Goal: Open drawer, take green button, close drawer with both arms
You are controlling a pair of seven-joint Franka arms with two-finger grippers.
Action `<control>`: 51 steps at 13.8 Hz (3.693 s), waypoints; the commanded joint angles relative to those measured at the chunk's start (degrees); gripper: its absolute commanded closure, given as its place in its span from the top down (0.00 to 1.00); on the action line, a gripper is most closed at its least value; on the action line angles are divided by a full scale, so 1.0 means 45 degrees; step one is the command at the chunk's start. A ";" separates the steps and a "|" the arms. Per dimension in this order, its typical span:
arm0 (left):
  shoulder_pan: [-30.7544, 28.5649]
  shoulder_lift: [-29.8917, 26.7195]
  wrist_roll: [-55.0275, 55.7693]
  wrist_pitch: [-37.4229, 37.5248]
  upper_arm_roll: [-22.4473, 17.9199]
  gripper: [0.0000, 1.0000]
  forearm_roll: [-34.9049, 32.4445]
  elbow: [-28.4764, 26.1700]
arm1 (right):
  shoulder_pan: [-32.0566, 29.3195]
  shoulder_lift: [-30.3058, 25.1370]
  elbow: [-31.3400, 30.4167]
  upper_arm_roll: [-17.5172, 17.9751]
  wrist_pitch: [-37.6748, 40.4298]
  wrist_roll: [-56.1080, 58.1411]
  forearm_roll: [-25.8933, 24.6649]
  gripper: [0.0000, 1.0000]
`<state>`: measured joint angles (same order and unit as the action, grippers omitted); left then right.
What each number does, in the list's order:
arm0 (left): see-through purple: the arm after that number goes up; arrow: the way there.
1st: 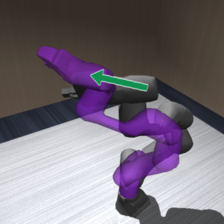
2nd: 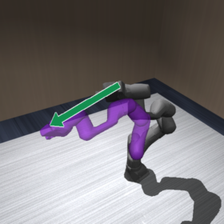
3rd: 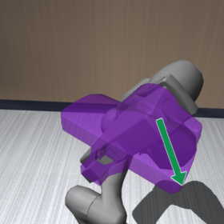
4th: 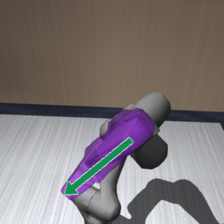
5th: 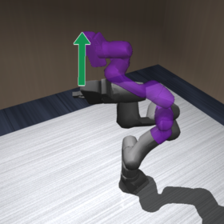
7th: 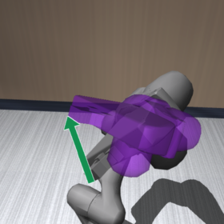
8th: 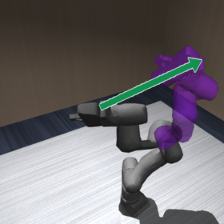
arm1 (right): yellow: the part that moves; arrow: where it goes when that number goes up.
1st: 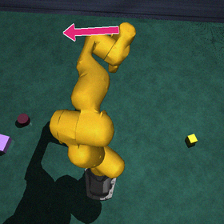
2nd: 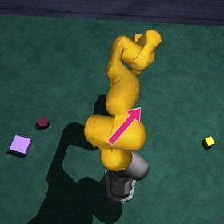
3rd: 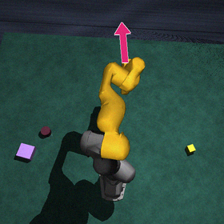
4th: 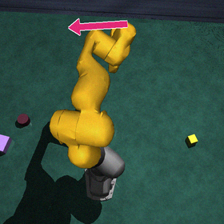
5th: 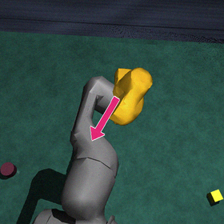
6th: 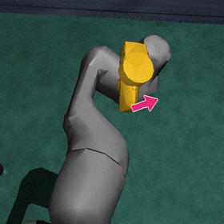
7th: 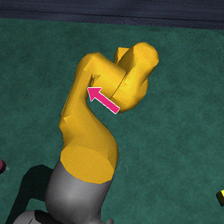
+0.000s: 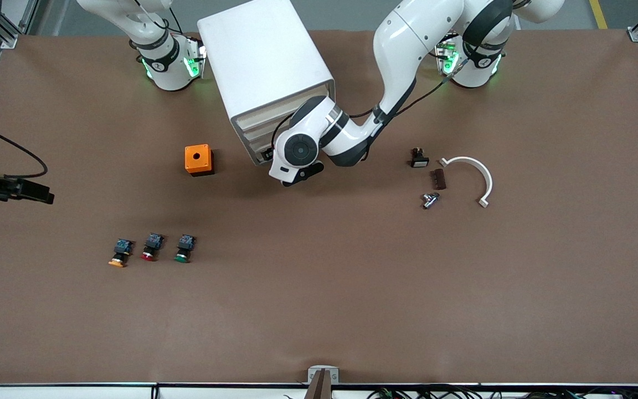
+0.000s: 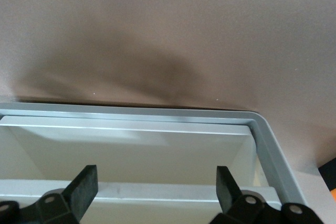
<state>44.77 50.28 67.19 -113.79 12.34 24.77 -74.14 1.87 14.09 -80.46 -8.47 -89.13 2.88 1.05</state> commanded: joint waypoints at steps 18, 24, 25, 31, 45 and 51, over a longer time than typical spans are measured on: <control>-0.6663 -0.6776 -0.4608 0.5632 -0.0243 0.99 -0.3530 -0.0067 | -0.0278 -0.0417 0.0828 0.0125 0.0470 0.0610 -0.0215 1.00; -0.8601 -0.7501 -0.8423 0.7005 -0.0243 0.99 -0.4505 -0.0145 | -0.0689 -0.1975 -0.0319 0.0242 0.1447 0.0805 0.0039 1.00; -0.8641 -0.7502 -0.8504 0.7024 -0.0263 0.99 -0.4875 -0.0184 | -0.0650 -0.2366 -0.0651 0.0242 0.1388 0.0824 0.0039 1.00; -0.9752 -0.7950 -1.0140 0.7025 -0.0165 0.99 -0.5426 -0.1022 | -0.0493 -0.5102 -0.4363 0.0242 -0.0875 0.0864 -0.0019 1.00; -0.9793 -1.1581 -1.3817 0.4372 -0.2294 0.99 -0.5602 -0.6098 | -0.0200 -0.4733 -0.3116 0.0222 0.0234 0.0708 -0.0371 1.00; -0.9656 -1.2014 -1.3817 0.4115 -0.2275 0.99 -0.5563 -0.6240 | -0.0181 -0.4675 -0.2999 0.0203 0.0392 0.0688 -0.0195 1.00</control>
<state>1.36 -1.78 5.83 -93.90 2.69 0.03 -100.93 1.19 -7.55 -95.53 -7.72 -88.54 6.85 0.20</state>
